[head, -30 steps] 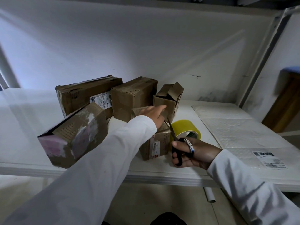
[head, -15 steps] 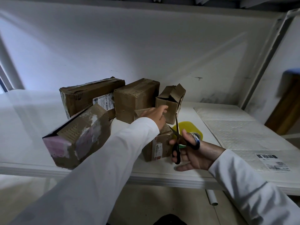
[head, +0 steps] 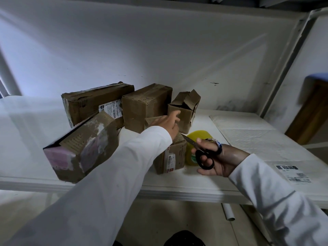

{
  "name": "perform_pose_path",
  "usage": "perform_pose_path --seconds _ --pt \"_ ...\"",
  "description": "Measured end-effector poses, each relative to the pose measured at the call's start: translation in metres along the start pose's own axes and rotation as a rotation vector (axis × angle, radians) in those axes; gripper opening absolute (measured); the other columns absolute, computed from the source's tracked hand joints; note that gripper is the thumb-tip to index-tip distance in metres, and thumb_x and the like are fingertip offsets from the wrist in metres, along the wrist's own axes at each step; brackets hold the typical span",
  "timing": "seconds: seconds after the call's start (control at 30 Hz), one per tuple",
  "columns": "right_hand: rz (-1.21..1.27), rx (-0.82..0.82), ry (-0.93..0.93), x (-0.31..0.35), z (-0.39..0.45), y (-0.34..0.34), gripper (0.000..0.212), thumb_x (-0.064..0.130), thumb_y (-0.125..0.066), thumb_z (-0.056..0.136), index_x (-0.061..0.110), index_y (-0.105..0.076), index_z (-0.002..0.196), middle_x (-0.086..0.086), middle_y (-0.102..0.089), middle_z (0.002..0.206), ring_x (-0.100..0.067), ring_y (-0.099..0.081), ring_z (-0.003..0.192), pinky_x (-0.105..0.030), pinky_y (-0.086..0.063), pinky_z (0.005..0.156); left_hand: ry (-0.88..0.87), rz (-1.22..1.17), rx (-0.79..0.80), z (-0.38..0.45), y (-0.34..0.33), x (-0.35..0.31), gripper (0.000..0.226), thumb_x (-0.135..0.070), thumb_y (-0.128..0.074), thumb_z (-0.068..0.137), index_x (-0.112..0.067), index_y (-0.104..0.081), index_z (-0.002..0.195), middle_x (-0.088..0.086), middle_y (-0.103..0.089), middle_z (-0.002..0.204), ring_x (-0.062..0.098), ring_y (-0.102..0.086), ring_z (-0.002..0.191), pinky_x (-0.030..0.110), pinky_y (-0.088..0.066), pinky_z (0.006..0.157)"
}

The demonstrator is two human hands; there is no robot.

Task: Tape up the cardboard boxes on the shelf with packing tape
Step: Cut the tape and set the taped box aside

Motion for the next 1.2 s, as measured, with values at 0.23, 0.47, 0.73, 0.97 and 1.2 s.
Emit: perform_pose_path --seconds 0.23,0.47,0.73,0.97,1.2 --pt "-0.114 0.205 0.007 -0.010 0.012 0.000 0.097 0.079 -0.074 0.022 0.018 -0.051 0.093 -0.006 -0.058 0.071 -0.019 -0.062 0.066 -0.048 -0.052 0.078 -0.029 -0.002 -0.006 -0.002 -0.002 0.001 0.047 -0.014 -0.037 0.098 -0.023 -0.031 0.144 -0.006 -0.050 0.138 0.018 -0.045 0.127 0.036 -0.039 0.105" --pt "-0.165 0.239 0.066 0.000 0.012 0.012 0.092 0.078 -0.076 0.024 0.018 -0.054 0.089 -0.010 -0.059 0.075 -0.024 -0.065 0.070 -0.040 -0.053 0.075 -0.011 0.028 -0.005 -0.005 0.003 -0.003 0.031 -0.015 -0.037 0.099 -0.022 -0.037 0.129 0.003 -0.057 0.118 0.021 -0.056 0.100 0.030 -0.047 0.079" --pt "-0.115 0.245 0.250 0.028 -0.004 0.018 0.088 0.075 -0.079 0.020 0.018 -0.058 0.084 -0.011 -0.058 0.074 -0.024 -0.062 0.068 -0.043 -0.057 0.069 0.003 0.023 0.018 -0.009 0.007 -0.006 0.030 -0.017 -0.037 0.100 -0.024 -0.036 0.130 0.003 -0.056 0.107 0.019 -0.057 0.089 0.028 -0.049 0.070" --pt "-0.177 -0.038 0.283 0.070 -0.020 0.039 0.078 0.076 -0.072 0.044 0.020 -0.058 0.096 -0.007 -0.060 0.075 -0.019 -0.061 0.069 -0.035 -0.055 0.065 -0.084 -0.128 0.040 -0.011 0.006 -0.006 0.008 -0.033 -0.055 0.093 -0.028 -0.061 0.094 -0.010 -0.047 0.135 0.015 -0.040 0.122 0.034 -0.035 0.101" --pt "-0.823 -0.716 -0.059 0.011 0.036 0.109 0.045 0.040 -0.064 0.086 -0.001 -0.062 0.105 -0.018 -0.061 0.086 -0.027 -0.052 0.074 -0.028 -0.039 0.065 -0.082 -0.193 0.038 -0.011 0.004 0.000 0.023 -0.045 -0.055 0.091 -0.036 -0.068 0.075 -0.016 -0.051 0.131 0.012 -0.035 0.126 0.040 -0.029 0.105"
Point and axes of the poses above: each hand's wrist, its own z-axis towards the middle knuckle, its own y-axis out of the back of the hand, x = y × z, the point moved 1 cm from there along z, towards the middle knuckle
